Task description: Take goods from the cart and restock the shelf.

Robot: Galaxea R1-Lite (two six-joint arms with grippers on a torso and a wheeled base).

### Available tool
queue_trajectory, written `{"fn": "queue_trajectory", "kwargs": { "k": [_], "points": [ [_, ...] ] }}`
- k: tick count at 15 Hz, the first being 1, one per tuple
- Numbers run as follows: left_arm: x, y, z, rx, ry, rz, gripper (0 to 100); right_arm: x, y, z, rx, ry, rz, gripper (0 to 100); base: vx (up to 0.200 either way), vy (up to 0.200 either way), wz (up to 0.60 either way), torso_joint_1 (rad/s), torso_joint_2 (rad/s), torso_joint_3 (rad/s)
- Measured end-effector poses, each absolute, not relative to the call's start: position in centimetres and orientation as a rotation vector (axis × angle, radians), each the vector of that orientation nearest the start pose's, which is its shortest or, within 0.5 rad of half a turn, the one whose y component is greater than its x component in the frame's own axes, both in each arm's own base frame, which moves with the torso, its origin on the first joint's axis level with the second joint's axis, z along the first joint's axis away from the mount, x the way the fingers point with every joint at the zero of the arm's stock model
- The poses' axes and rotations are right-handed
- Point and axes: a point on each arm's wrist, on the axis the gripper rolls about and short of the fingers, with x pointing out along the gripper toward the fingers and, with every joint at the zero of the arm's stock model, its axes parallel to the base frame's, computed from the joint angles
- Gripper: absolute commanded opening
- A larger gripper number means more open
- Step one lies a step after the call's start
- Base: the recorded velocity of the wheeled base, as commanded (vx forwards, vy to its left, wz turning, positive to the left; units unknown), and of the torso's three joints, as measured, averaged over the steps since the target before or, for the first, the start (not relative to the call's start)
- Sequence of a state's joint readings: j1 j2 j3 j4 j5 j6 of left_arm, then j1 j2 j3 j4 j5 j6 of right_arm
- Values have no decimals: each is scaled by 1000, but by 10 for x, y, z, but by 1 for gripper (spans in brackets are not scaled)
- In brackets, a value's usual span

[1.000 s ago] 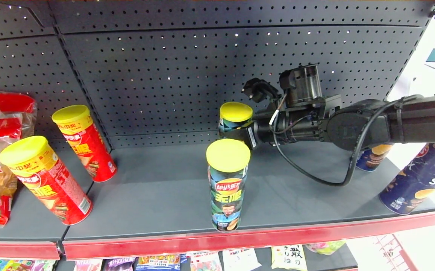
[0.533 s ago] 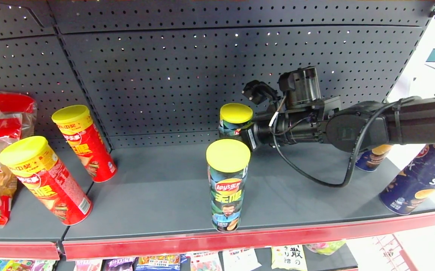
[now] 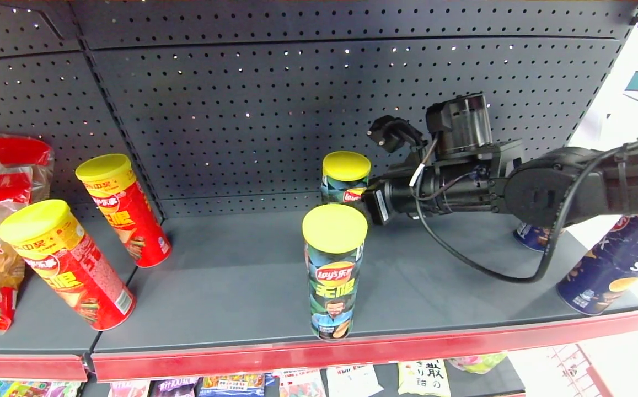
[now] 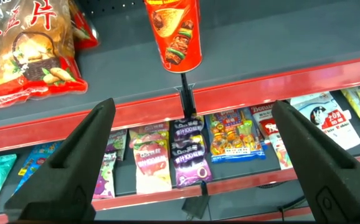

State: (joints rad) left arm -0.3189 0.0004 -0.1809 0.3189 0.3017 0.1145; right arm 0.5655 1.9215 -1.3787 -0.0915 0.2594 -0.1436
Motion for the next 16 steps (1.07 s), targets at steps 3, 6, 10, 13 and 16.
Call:
{"fn": "queue_trajectory", "kwargs": {
  "k": [3, 6, 10, 13, 16],
  "points": [
    [-37, 19, 92, 157, 131, -27, 100, 308, 198, 219, -200, 395, 830, 100, 0, 0, 0, 0, 0, 0],
    [-37, 19, 92, 157, 131, -28, 100, 297, 183, 223, -189, 406, 796, 100, 0, 0, 0, 0, 0, 0],
    [-37, 19, 92, 156, 130, -29, 100, 275, 164, 224, -178, 426, 749, 100, 0, 0, 0, 0, 0, 0],
    [-37, 19, 92, 156, 130, -31, 100, 246, 147, 217, -174, 438, 723, 100, 0, 0, 0, 0, 0, 0],
    [-37, 19, 92, 156, 130, -31, 100, 212, 128, 212, -179, 431, 703, 100, 0, 0, 0, 0, 0, 0]
  ]
}}
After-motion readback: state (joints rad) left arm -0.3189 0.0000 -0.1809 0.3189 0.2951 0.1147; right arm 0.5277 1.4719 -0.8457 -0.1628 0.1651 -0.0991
